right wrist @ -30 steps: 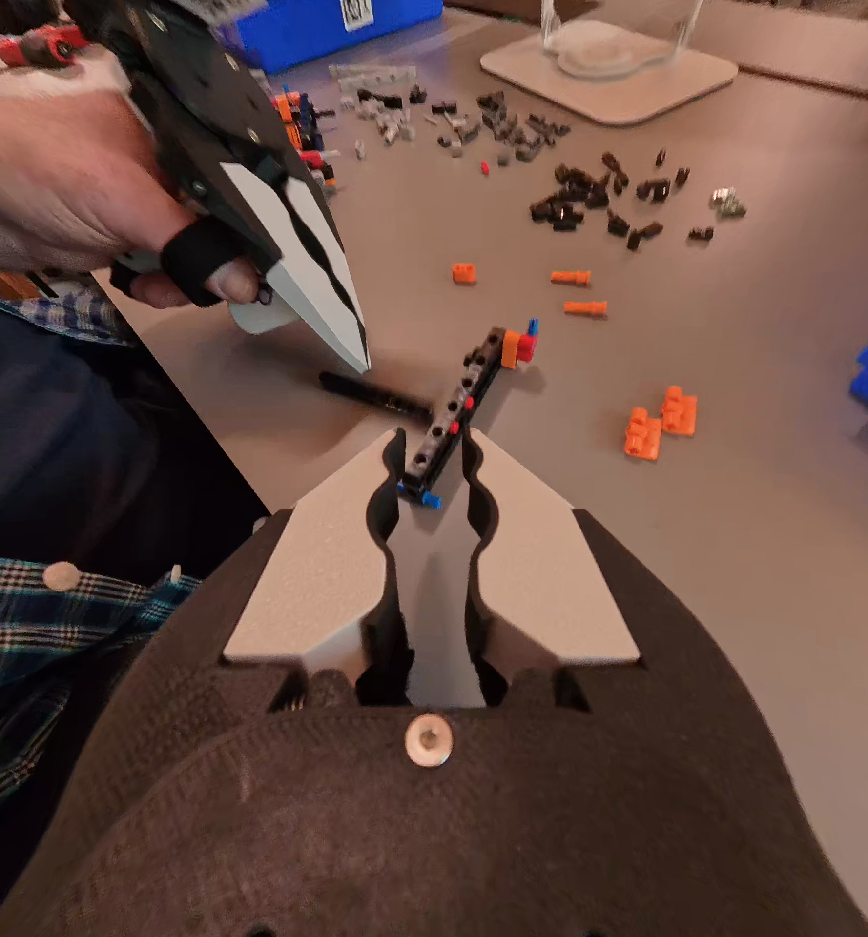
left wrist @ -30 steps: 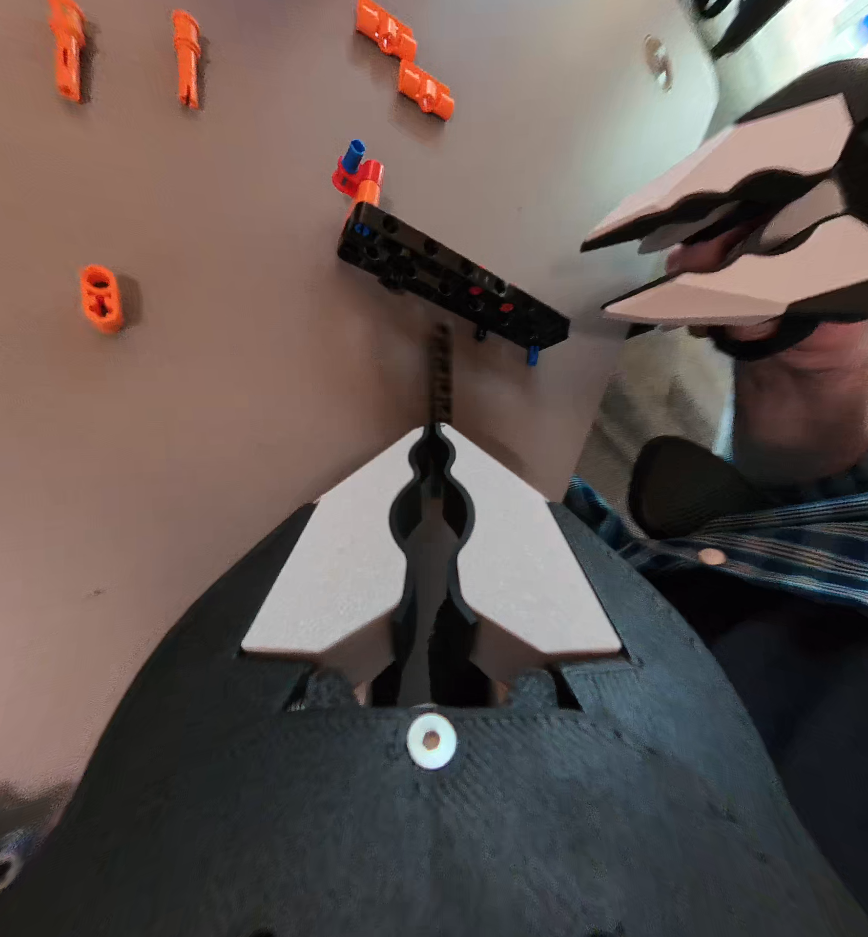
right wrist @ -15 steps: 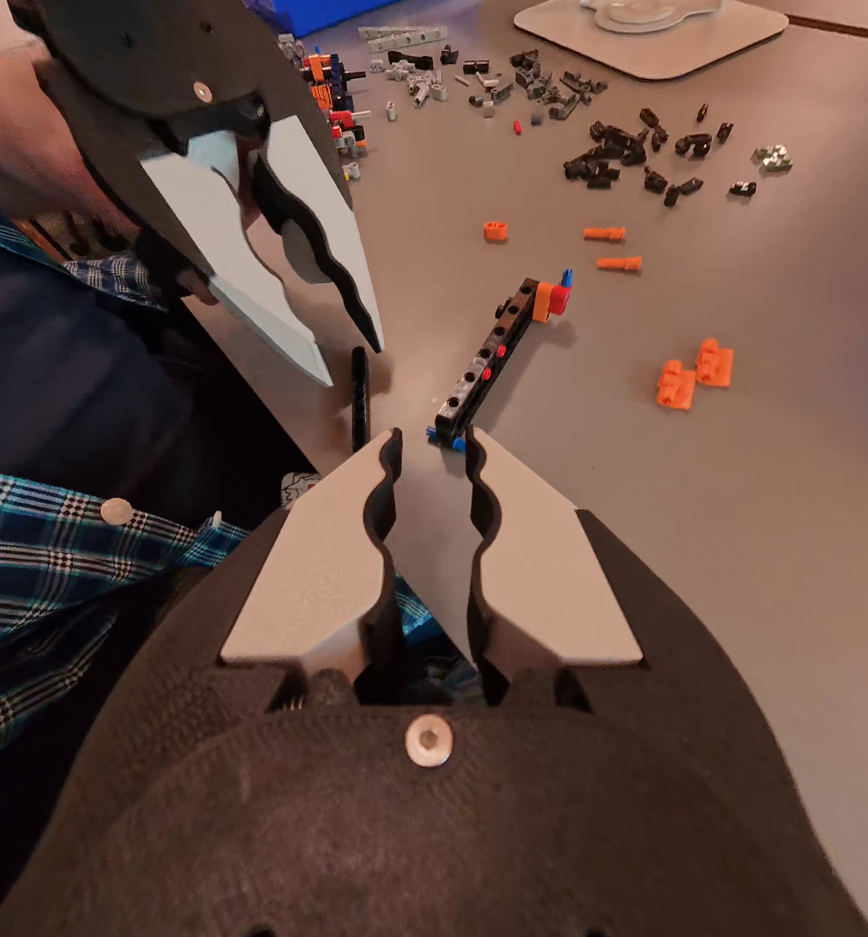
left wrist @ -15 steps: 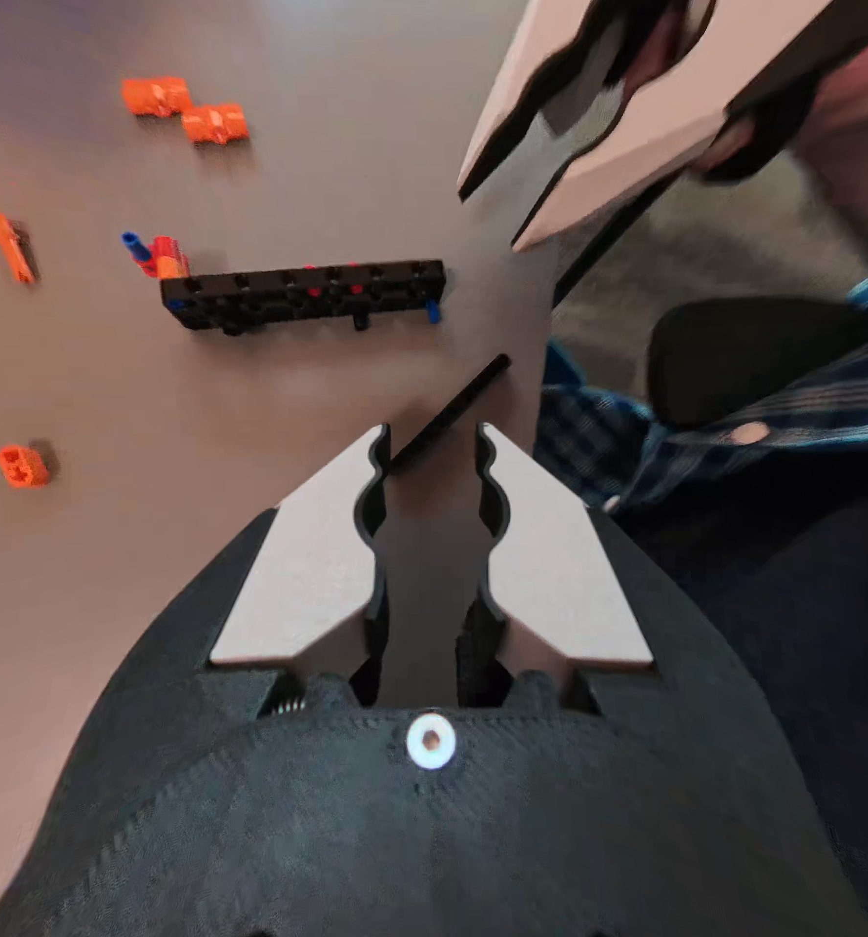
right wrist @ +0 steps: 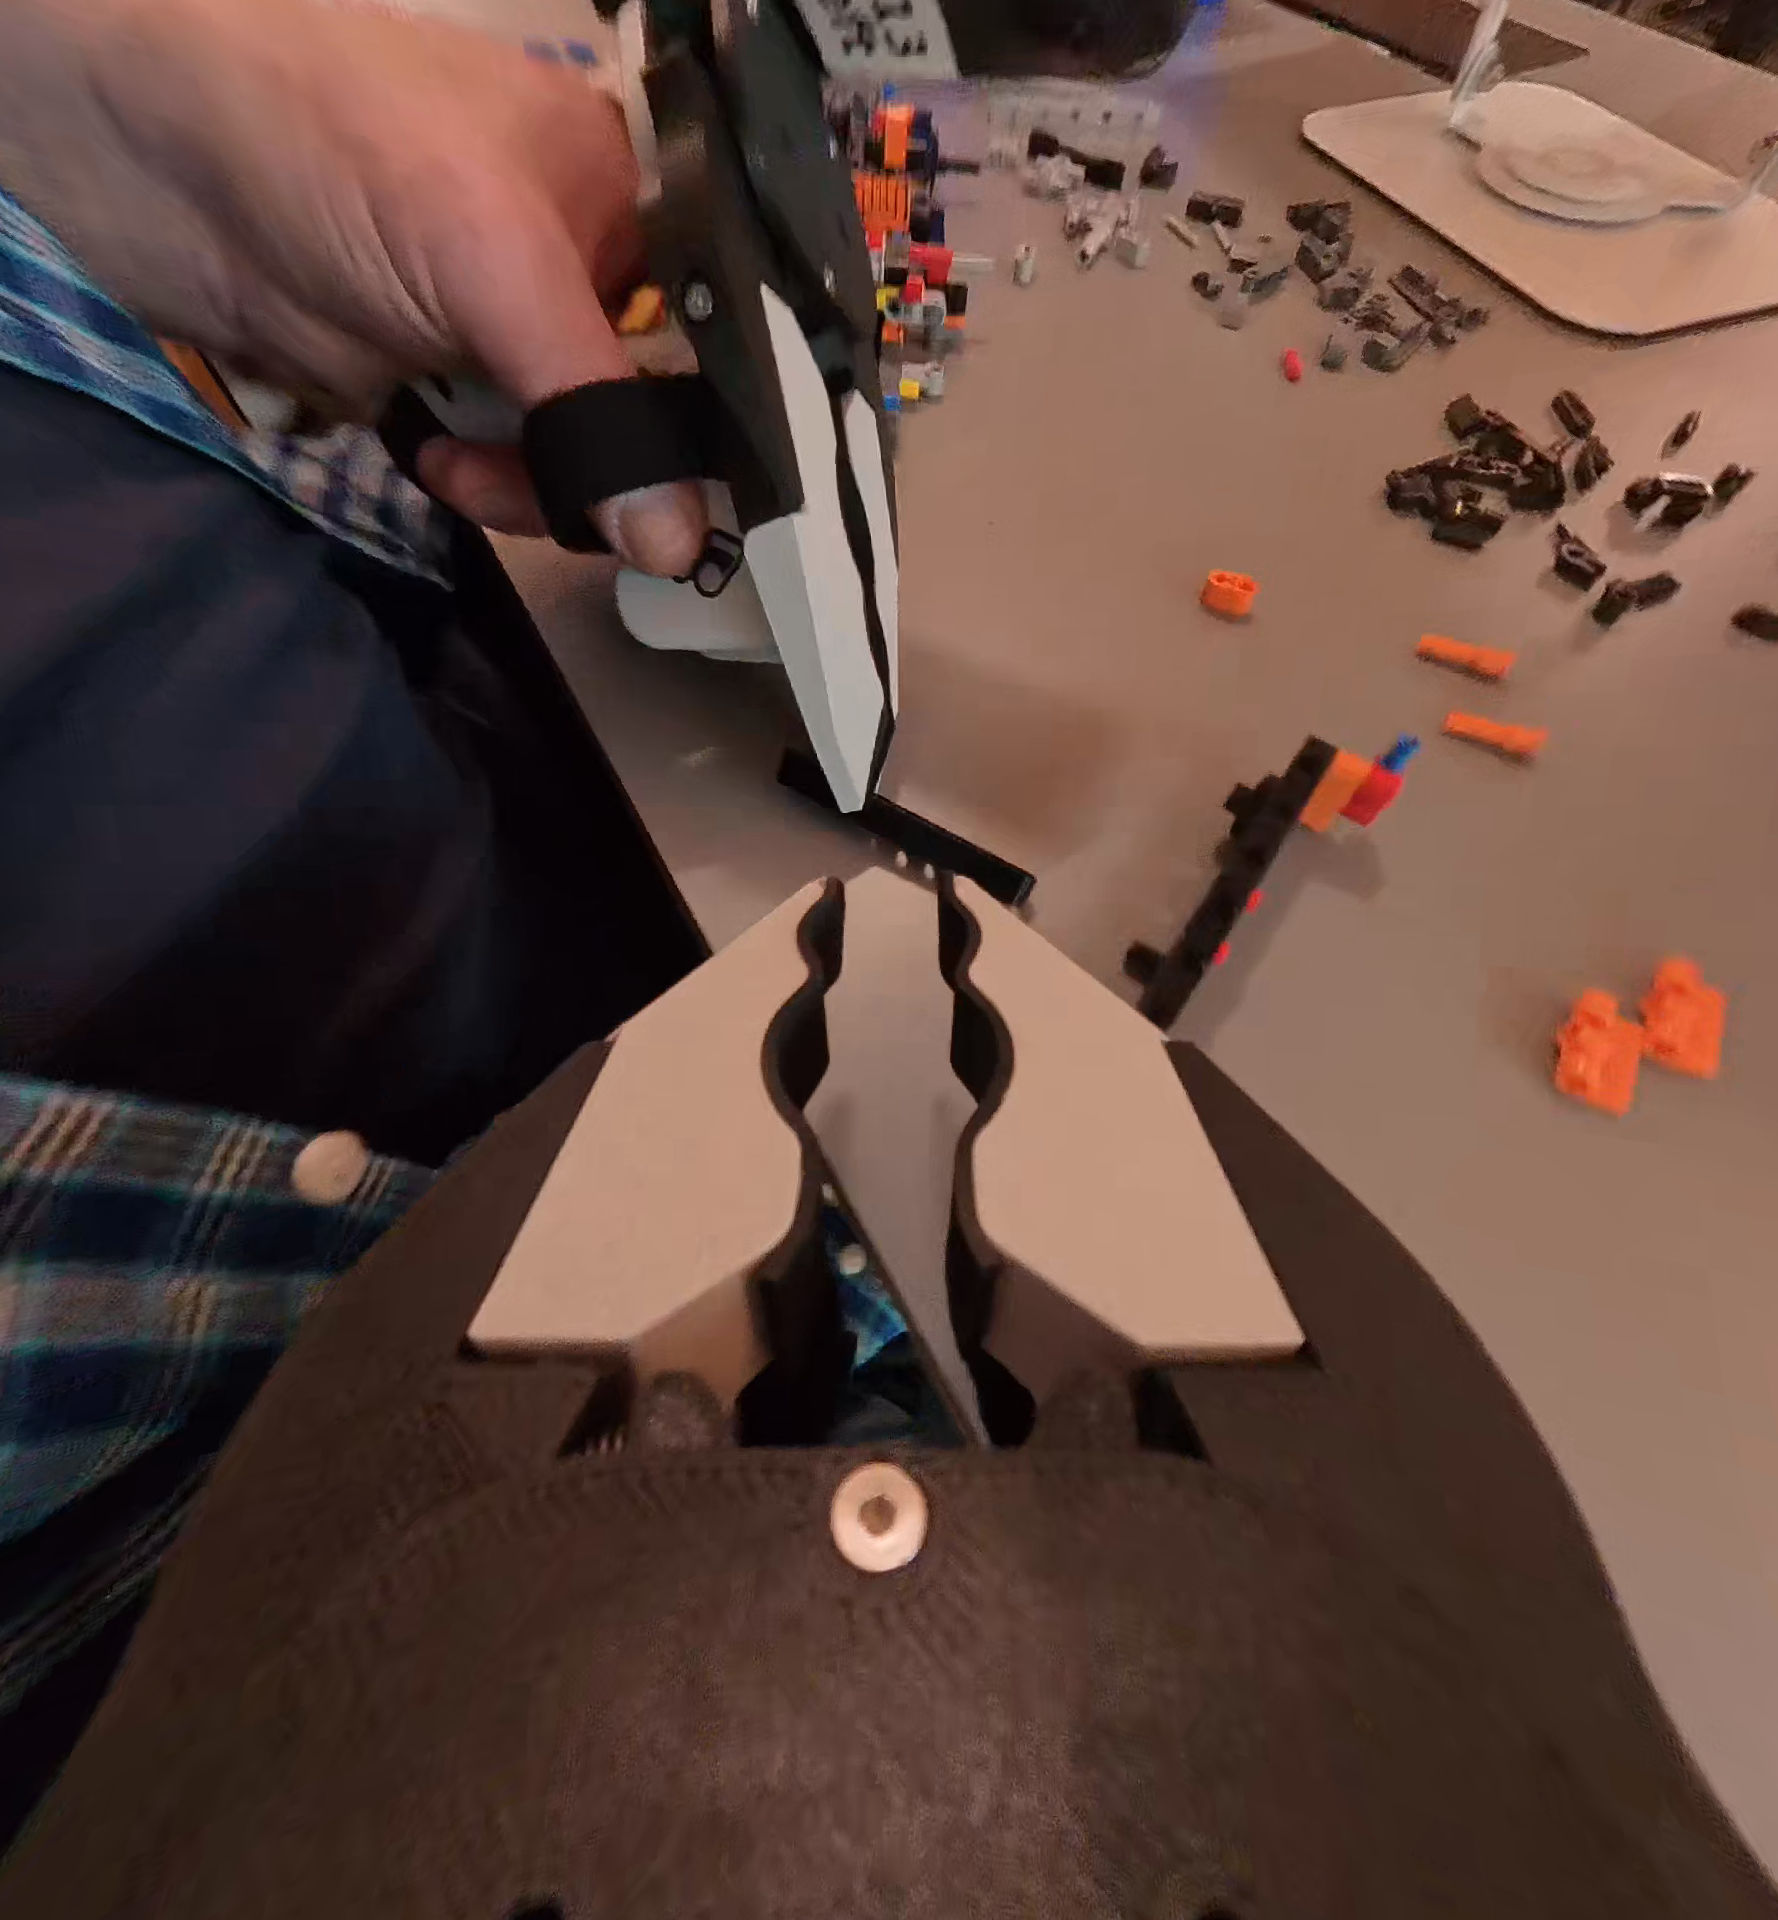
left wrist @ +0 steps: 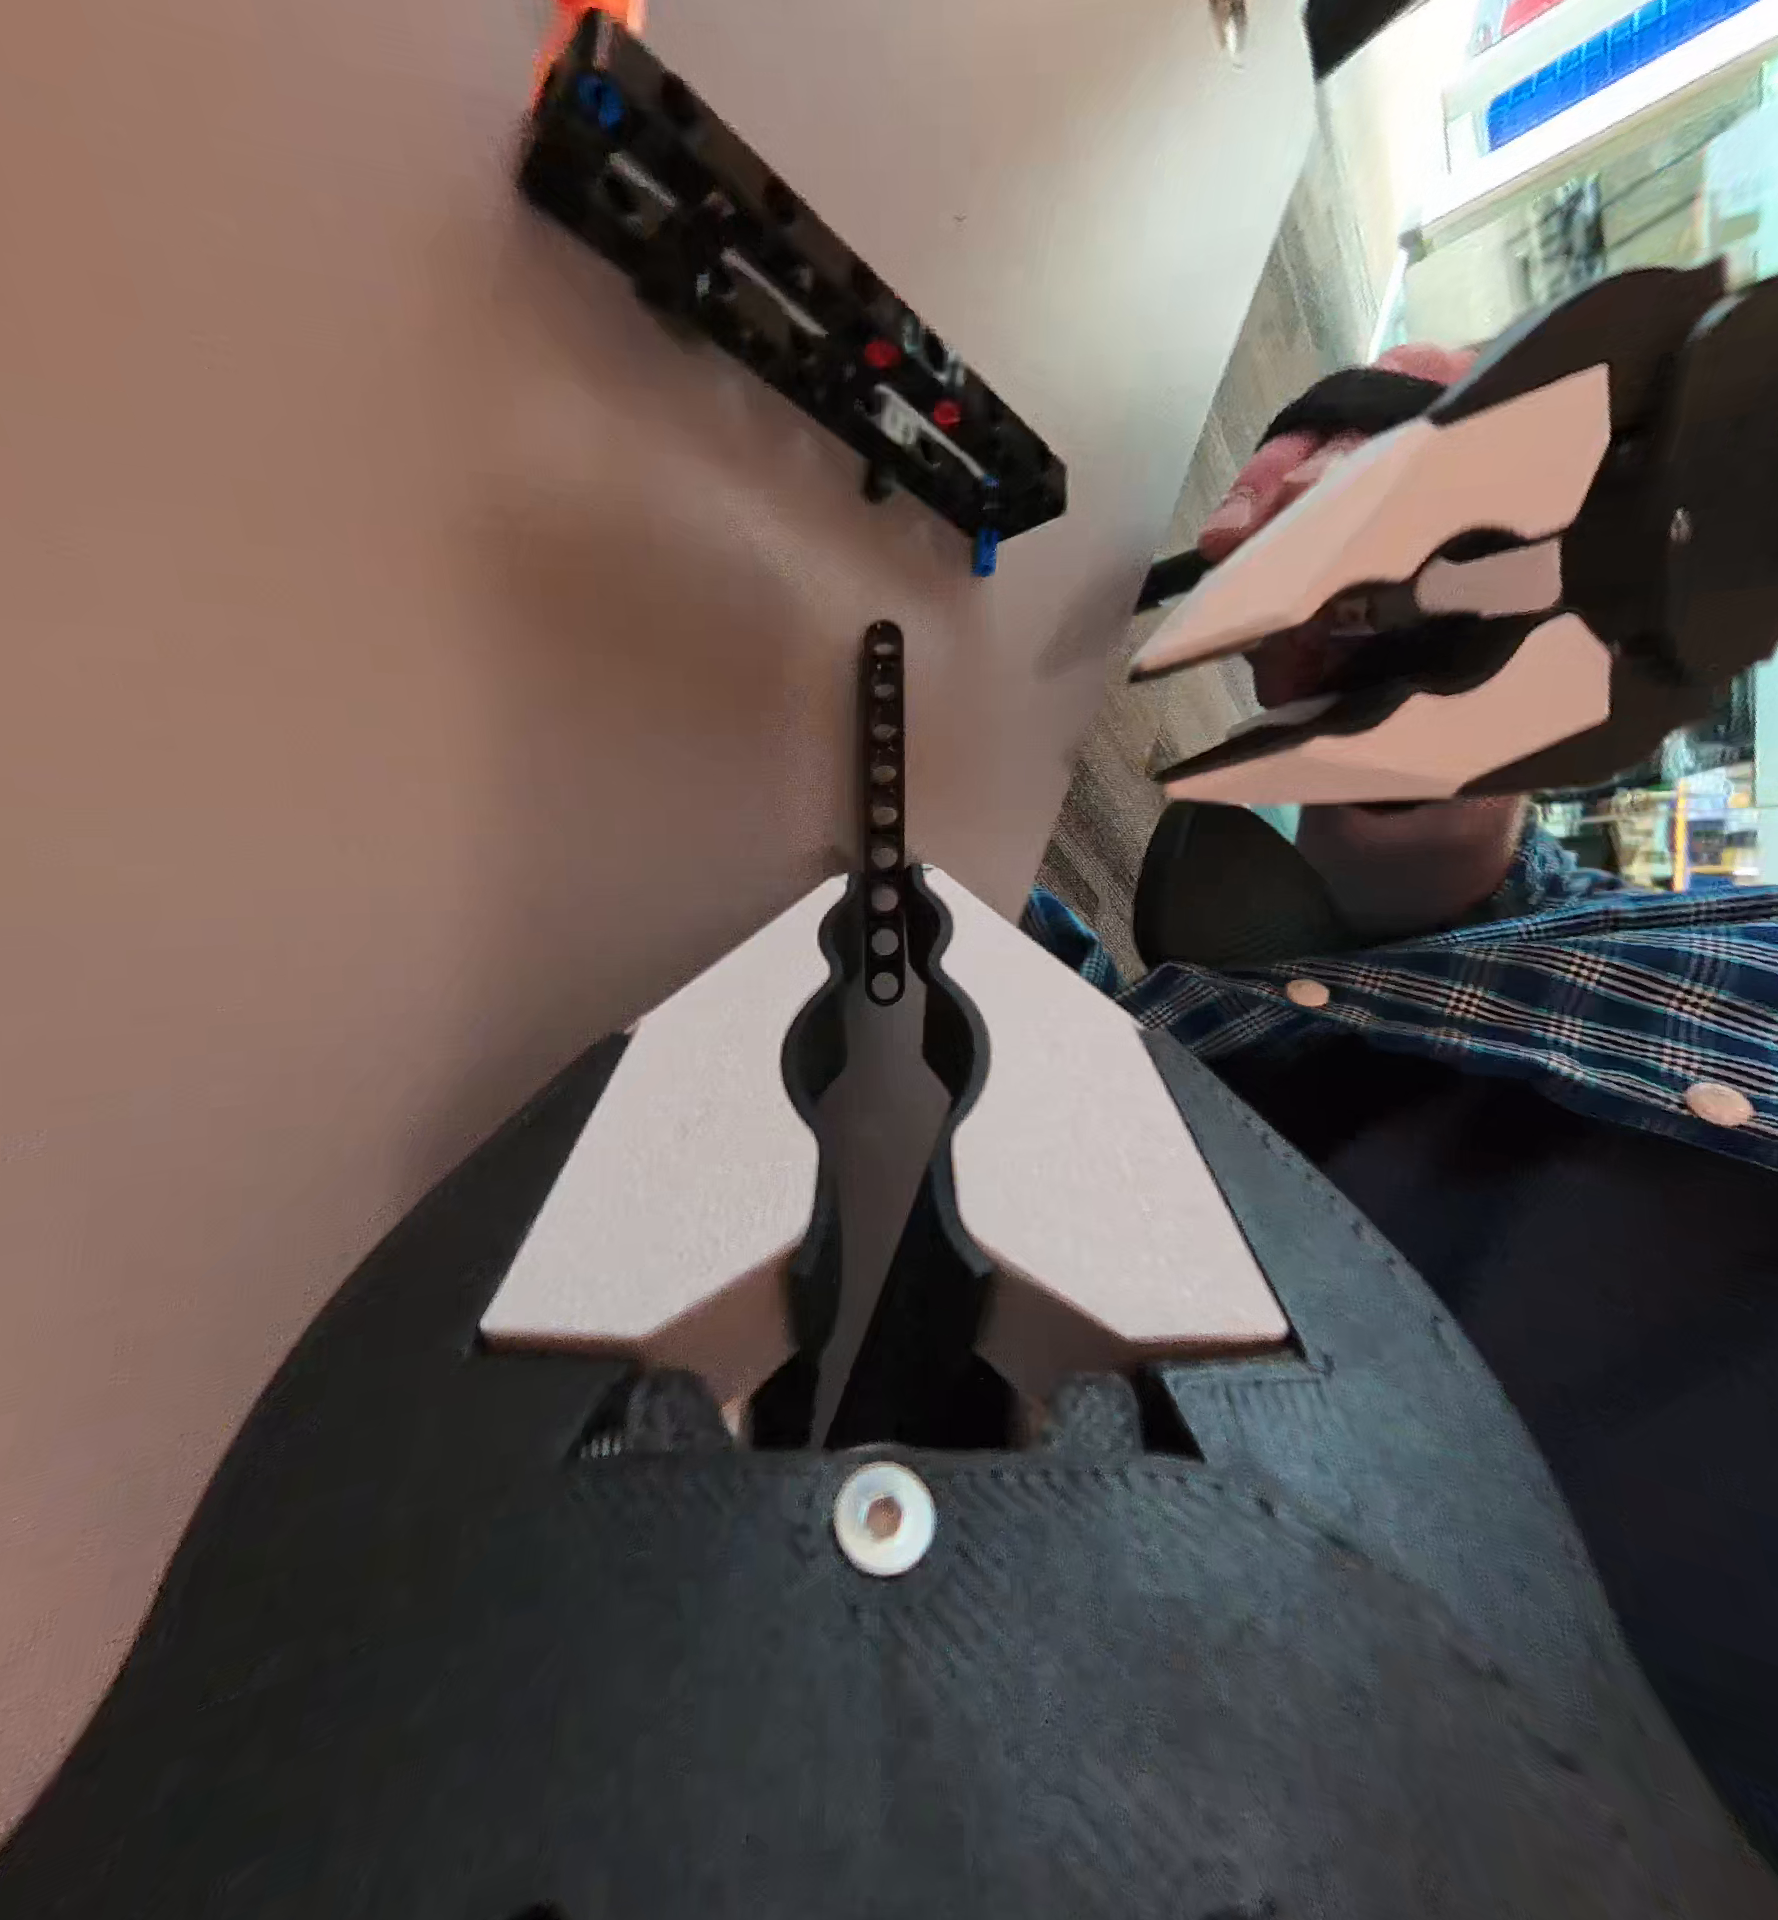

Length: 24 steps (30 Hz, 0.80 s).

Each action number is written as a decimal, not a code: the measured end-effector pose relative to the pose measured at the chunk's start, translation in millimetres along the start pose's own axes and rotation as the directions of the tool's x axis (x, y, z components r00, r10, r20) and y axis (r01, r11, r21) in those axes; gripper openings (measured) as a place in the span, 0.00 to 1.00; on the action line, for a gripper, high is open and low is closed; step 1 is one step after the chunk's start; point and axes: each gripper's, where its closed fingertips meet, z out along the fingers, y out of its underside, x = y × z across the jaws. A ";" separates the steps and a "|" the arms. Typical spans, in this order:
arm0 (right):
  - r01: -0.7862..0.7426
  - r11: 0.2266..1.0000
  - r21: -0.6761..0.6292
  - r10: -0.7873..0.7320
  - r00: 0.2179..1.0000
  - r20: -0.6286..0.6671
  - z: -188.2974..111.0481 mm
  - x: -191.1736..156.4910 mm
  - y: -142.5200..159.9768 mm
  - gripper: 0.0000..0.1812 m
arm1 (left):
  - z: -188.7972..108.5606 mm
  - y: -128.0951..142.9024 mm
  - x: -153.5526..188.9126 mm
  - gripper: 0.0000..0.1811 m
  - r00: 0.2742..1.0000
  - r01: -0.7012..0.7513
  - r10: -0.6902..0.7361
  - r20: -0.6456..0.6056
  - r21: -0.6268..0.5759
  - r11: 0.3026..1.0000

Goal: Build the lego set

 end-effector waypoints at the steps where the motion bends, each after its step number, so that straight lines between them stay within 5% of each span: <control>1: 0.046 0.999 -0.028 -0.047 0.999 -0.022 8.9 0.7 0.0 0.07 | -1.4 0.1 -1.4 0.04 1.000 -0.005 0.005 0.005 0.005 1.000; 7: 0.254 0.950 -0.184 -0.275 0.956 -0.099 48.4 9.0 8.2 0.00 | -3.3 1.3 -3.0 0.04 0.999 -0.037 0.037 0.027 -0.010 0.999; 16: 0.281 0.919 -0.277 -0.313 0.947 -0.079 59.5 13.2 2.7 0.00 | -7.1 1.6 -5.5 0.05 0.995 -0.088 0.089 0.043 -0.025 0.996; 24: 0.292 0.924 -0.247 -0.314 0.948 -0.054 65.8 8.4 -2.2 0.00 | -10.6 4.9 -10.7 0.04 0.945 -0.229 0.243 0.219 -0.087 0.970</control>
